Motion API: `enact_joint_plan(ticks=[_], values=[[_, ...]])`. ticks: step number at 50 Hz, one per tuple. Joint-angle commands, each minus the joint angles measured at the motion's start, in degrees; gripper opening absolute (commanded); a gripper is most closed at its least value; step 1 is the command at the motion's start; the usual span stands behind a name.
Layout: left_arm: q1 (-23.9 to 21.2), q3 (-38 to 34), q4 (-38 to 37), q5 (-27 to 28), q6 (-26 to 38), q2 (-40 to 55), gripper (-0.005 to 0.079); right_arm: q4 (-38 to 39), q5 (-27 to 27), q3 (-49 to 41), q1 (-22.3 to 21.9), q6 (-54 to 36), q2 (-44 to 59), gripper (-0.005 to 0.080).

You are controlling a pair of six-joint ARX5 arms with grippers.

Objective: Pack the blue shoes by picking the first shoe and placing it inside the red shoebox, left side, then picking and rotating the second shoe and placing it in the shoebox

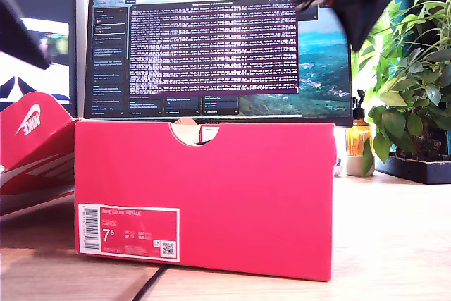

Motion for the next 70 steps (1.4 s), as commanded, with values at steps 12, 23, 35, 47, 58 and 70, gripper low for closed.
enact_joint_plan(ticks=[12, 23, 35, 47, 58, 70], values=[[19.30, 0.35, 22.64, 13.64, -0.39, 7.30, -0.0011, 21.84, 4.61, -27.17, 0.31, 0.24, -16.33, -0.0013], [30.12, 0.35, 26.91, 20.59, -11.96, 13.16, -0.0011, 42.71, 4.83, -43.78, -0.79, -4.94, -21.20, -0.0013], [35.34, -0.35, 26.88, 22.32, -12.28, 16.52, -0.0011, 59.58, 3.15, -55.84, -4.48, -6.80, -21.20, -0.0013], [38.49, -0.85, 26.88, 25.75, -11.82, 17.46, -0.0011, 62.05, -4.57, -61.72, -13.81, -6.23, -21.29, -0.0013], [40.22, -6.08, 32.92, 25.70, -17.40, 17.44, -0.0011, 64.48, -7.96, -65.46, -16.55, -6.91, -21.38, -0.0013], [40.30, -12.85, 39.47, 25.40, -19.71, 17.33, -0.0011, 70.82, -11.98, -71.58, -17.46, -10.78, -21.46, -0.0013]])
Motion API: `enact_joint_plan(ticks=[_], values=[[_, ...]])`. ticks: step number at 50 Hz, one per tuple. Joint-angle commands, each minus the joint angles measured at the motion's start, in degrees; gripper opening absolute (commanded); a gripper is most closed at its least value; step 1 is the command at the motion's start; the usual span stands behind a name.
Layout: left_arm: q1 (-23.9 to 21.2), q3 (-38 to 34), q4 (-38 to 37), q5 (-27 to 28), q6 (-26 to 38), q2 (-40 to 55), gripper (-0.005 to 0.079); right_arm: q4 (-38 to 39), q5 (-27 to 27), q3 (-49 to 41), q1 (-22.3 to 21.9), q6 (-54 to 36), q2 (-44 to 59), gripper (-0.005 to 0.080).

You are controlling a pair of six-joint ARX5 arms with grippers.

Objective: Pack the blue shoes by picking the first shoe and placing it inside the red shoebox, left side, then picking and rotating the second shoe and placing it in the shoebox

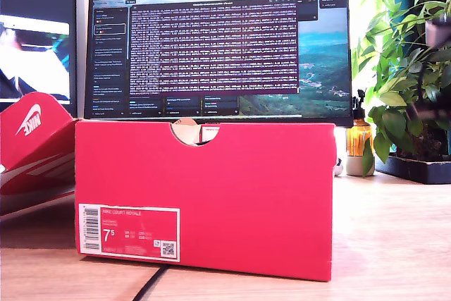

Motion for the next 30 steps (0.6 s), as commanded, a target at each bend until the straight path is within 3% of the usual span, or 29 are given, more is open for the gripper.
enact_joint_plan(ticks=[1, 21, 30], values=[[0.09, -2.27, 1.88, -0.61, -0.09, 0.11, -0.0011, 2.47, -0.11, -2.34, -0.83, -0.72, -0.46, -0.0013], [-0.24, -12.68, 15.45, -7.82, -2.21, -0.13, -0.0011, 16.61, -0.70, -13.27, -2.45, 2.45, -0.52, -0.0013], [-1.27, -15.98, 17.16, -10.27, -2.54, -2.45, -0.0011, 24.90, -1.92, -19.82, -2.43, 2.93, -0.85, -0.0013]])
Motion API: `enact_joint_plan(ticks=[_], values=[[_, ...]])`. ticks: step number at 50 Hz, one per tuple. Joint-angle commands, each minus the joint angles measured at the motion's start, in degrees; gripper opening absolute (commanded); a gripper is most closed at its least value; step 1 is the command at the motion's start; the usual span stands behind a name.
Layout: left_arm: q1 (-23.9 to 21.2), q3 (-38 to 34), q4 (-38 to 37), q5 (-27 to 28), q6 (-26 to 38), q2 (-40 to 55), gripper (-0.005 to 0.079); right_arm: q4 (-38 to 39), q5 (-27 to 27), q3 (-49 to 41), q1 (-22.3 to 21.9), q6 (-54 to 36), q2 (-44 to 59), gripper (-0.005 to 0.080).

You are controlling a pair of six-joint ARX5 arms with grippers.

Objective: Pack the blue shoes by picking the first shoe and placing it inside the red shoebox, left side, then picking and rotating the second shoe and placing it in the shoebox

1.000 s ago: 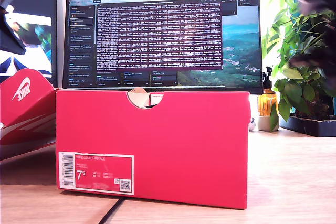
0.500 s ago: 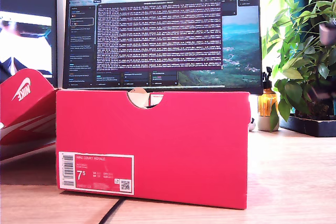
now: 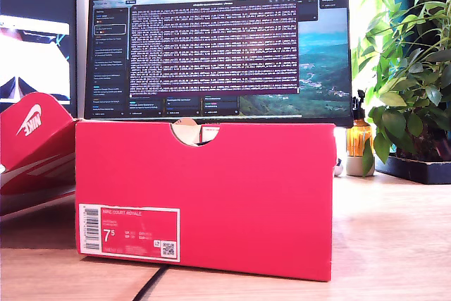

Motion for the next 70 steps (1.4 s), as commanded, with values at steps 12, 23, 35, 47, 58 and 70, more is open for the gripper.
enact_joint_plan(ticks=[12, 23, 35, 47, 58, 70], values=[[-1.68, -5.53, 0.68, -1.03, -0.39, -7.98, -0.0011, 12.20, -1.51, -9.31, 0.02, 2.64, -2.05, -0.0013], [-1.99, -8.66, -2.75, -1.95, -0.98, -14.64, -0.0011, 13.29, -3.02, -10.47, 0.11, 2.49, -6.49, -0.0013], [-1.99, -10.99, -6.86, -2.69, -1.01, -21.73, -0.0011, 13.09, -3.45, -10.47, 1.62, -0.09, -9.44, -0.0013], [-1.99, -12.74, -11.98, -4.42, -1.09, -29.92, -0.0011, 12.39, -3.39, -10.47, 2.84, -0.57, -11.76, -0.0013], [-1.99, -14.32, -16.02, -4.59, -1.64, -37.35, -0.0011, 11.43, -3.15, -10.47, 4.26, -1.60, -13.55, -0.0013], [-1.99, -14.32, -19.15, -4.61, -1.60, -40.92, -0.0011, 9.99, -1.62, -10.47, 4.92, -2.21, -16.90, -0.0013]])
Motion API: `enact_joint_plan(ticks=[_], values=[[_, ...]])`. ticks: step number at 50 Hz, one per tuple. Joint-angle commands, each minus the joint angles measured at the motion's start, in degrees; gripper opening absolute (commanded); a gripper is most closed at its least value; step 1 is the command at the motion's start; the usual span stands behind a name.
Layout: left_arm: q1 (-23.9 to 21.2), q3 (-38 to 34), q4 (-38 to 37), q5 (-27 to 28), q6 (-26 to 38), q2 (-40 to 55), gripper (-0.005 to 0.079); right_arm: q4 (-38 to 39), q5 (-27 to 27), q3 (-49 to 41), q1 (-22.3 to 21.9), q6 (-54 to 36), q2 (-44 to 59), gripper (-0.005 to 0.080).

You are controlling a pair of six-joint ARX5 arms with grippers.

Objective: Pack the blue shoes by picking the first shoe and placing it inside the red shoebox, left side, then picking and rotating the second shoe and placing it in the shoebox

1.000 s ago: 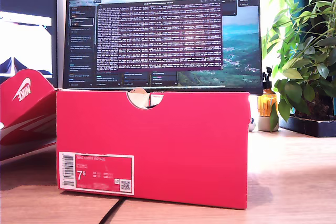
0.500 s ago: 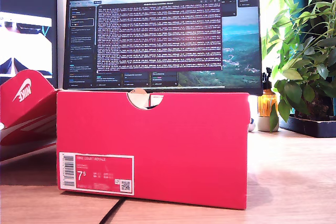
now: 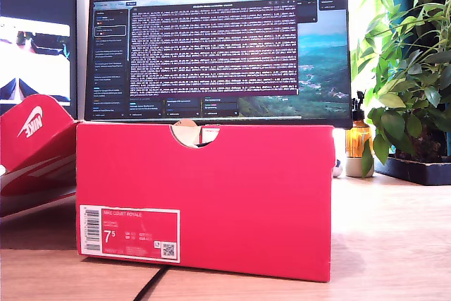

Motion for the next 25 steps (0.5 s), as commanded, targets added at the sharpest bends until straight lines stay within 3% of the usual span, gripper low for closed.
enact_joint_plan(ticks=[1, 17, 25], values=[[-0.15, -1.70, 0.17, -0.04, -0.31, -0.52, -0.0011, -0.24, 1.27, -0.04, 0.76, -0.77, -1.92, -0.0013], [-0.15, -1.70, 0.13, -0.22, -0.28, -0.50, -0.0011, -6.82, 3.13, -0.02, 0.94, -3.17, -13.09, -0.0013], [-0.15, -1.70, 0.00, -0.28, -0.26, -0.48, -0.0011, -10.23, 6.71, 0.00, 0.35, -3.04, -18.01, -0.0013]])
